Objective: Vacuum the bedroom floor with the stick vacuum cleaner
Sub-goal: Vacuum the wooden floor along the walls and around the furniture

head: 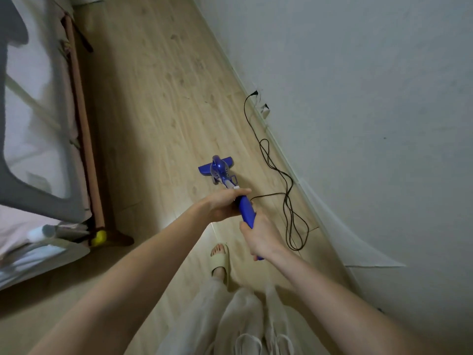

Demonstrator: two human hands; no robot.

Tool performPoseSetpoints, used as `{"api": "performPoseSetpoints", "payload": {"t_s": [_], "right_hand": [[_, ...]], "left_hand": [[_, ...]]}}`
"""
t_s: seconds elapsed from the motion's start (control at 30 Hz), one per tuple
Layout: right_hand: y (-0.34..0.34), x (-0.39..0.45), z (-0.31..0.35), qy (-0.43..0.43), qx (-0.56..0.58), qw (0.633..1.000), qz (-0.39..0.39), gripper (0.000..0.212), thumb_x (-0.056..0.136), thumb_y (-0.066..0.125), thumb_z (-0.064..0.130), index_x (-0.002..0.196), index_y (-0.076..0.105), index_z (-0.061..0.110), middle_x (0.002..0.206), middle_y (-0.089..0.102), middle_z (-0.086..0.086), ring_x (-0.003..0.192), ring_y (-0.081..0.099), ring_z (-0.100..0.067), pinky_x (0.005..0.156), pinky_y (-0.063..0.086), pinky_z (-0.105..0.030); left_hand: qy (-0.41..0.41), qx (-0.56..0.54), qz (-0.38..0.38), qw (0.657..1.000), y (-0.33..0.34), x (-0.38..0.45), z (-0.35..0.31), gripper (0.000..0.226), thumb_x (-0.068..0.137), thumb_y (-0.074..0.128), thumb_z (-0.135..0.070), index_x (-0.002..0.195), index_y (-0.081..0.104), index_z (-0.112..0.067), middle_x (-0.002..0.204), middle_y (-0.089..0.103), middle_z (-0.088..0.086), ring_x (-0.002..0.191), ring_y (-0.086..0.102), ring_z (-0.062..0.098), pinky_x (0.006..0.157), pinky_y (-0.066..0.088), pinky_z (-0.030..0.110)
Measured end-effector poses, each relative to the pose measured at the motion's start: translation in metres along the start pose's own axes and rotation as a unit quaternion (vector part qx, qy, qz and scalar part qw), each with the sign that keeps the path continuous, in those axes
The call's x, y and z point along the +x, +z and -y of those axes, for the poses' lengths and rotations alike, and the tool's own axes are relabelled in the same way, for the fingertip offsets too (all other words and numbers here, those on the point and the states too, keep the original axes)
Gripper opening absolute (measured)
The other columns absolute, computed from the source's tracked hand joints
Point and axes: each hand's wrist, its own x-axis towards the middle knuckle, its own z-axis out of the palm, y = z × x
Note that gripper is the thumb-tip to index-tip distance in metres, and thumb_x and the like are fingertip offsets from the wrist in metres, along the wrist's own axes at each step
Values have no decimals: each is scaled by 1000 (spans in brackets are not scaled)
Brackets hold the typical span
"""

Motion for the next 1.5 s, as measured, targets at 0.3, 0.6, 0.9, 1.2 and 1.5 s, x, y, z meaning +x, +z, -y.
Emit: {"api": "performPoseSetpoints", "payload": {"t_s": [0.3, 0.6, 0.9, 1.2, 1.5], "right_hand": [[25, 83, 61, 19, -1, 1000, 11, 22, 95, 50, 31, 106, 41, 13, 92, 58, -11, 57, 56, -25, 58, 52, -37], [25, 114, 94, 58, 80, 994, 45, 22, 88, 53, 21, 107, 47, 12, 73, 55, -10, 44, 52, -21, 44, 48, -26], [-2, 89, 84, 39, 8, 999, -1, 12, 87, 49, 23, 96, 47, 14, 70, 54, -6, 45, 53, -20, 42, 44, -23], [-35, 25, 47, 36, -16, 999, 11, 20, 90, 49, 24, 106, 48, 13, 67, 55, -6, 45, 52, -18, 44, 46, -25], [-71, -61, 20, 31, -2, 998, 52, 11, 92, 44, 15, 82, 41, 19, 58, 50, -9, 43, 46, -19, 41, 41, -21]], "left_hand": [[5, -31, -37, 999, -64, 51, -57, 14, 92, 62, -14, 90, 54, -2, 82, 60, 12, 77, 60, 19, 81, 53, 33], [9, -31, -47, 998, -92, 74, -86, 18, 90, 66, -15, 92, 55, -1, 88, 62, 14, 77, 63, 18, 64, 55, 28], [23, -25, -43, 999, -59, 60, -80, 25, 86, 71, -22, 93, 56, -3, 81, 65, 11, 70, 64, 17, 57, 57, 24], [13, -27, -28, 999, -2, 22, -44, 15, 88, 65, -13, 92, 54, -5, 77, 64, 11, 71, 64, 17, 66, 55, 29], [-33, 35, 40, 998, 53, -30, -3, 22, 95, 54, -25, 94, 51, -3, 77, 55, 7, 49, 57, 11, 49, 50, 18]]}}
